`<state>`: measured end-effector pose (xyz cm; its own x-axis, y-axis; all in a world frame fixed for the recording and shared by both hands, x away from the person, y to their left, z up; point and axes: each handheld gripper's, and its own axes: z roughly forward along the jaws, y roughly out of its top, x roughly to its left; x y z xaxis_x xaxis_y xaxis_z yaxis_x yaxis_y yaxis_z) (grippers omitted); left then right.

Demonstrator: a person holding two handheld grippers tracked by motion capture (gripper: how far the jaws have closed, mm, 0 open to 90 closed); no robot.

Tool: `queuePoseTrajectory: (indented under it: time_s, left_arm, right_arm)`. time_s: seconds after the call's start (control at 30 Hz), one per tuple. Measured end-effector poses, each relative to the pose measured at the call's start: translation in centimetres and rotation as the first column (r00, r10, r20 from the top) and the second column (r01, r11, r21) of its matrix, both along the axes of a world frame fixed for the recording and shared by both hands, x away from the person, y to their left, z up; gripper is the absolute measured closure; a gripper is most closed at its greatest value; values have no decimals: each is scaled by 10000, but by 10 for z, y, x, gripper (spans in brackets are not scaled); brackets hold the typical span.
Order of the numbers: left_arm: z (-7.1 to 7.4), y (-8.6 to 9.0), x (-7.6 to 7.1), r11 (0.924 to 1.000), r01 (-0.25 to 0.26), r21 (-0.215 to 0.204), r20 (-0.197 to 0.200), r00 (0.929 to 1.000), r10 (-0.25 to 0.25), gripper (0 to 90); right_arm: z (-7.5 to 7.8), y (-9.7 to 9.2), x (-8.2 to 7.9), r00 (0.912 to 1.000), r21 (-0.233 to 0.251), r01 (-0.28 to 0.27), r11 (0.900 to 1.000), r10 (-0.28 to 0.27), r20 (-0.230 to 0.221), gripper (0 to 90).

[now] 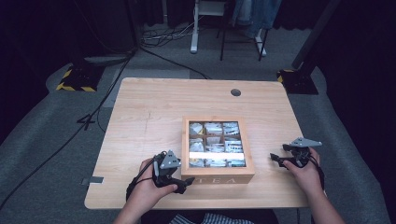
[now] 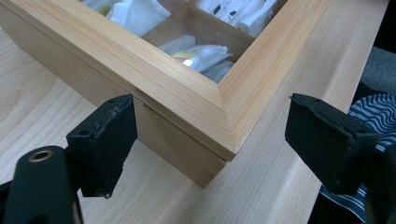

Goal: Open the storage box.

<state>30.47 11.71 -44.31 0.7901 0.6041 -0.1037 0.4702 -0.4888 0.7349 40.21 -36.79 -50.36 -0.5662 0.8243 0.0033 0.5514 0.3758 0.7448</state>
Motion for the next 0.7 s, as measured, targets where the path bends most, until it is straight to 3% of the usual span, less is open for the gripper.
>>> queuePoseTrajectory:
  time_s: [0.1,0.4,0.7]
  left_arm:
    - [0,-1,0,9993,-67,374,279,9996,57,244]
    - [-1,-1,-1,9973,-24,732,232,9997,7,303]
    - [4,2,-2,9961,-74,880,-339,9994,104,409]
  right_arm:
    - [0,0,0,10000,-7,-17,10000,17,-10,223]
    - [0,0,0,10000,4,-10,10000,10,-11,222]
    - [0,0,0,10000,-3,-20,10000,20,-11,221]
